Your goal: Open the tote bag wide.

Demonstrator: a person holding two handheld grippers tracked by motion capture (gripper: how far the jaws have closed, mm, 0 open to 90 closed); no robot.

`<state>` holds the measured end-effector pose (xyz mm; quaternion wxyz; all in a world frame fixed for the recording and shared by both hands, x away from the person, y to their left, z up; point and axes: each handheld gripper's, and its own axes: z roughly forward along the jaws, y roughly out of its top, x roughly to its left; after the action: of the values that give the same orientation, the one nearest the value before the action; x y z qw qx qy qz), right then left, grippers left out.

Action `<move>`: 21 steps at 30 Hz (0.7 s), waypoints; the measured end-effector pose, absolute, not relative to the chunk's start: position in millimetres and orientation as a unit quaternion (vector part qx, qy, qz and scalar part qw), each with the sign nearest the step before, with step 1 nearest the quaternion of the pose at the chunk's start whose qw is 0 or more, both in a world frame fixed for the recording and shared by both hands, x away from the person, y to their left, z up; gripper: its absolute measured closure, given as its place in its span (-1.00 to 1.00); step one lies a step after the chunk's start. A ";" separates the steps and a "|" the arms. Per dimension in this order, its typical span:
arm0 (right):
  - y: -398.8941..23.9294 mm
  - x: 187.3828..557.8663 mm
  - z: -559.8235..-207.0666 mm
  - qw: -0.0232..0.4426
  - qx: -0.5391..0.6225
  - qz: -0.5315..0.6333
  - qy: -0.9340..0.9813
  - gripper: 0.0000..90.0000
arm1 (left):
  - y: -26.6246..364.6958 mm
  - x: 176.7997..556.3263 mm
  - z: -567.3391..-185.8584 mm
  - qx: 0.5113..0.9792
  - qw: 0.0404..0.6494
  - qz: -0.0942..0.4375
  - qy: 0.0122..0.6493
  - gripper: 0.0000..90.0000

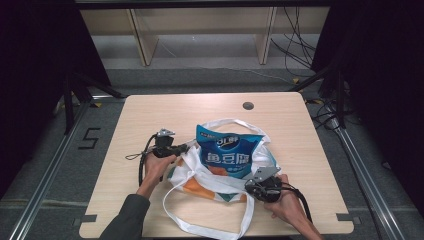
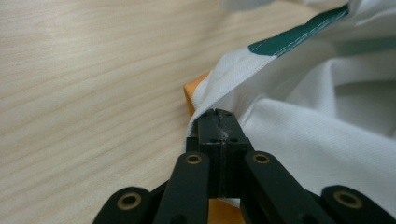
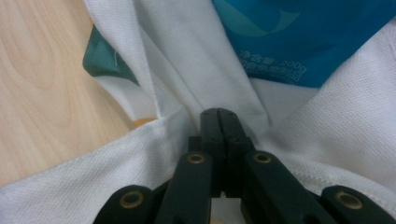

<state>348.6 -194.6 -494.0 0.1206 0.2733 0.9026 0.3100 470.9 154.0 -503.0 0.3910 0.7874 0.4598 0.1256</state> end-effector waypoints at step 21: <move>-235.3 420.1 -432.7 0.184 0.323 0.407 0.835 0.93 | 126.9 411.5 -464.1 0.785 0.459 0.097 0.403 0.67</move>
<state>420.1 -235.3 -432.7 0.1844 0.3225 0.8346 0.4067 411.5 126.9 -464.1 0.4594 0.7855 0.4031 0.0973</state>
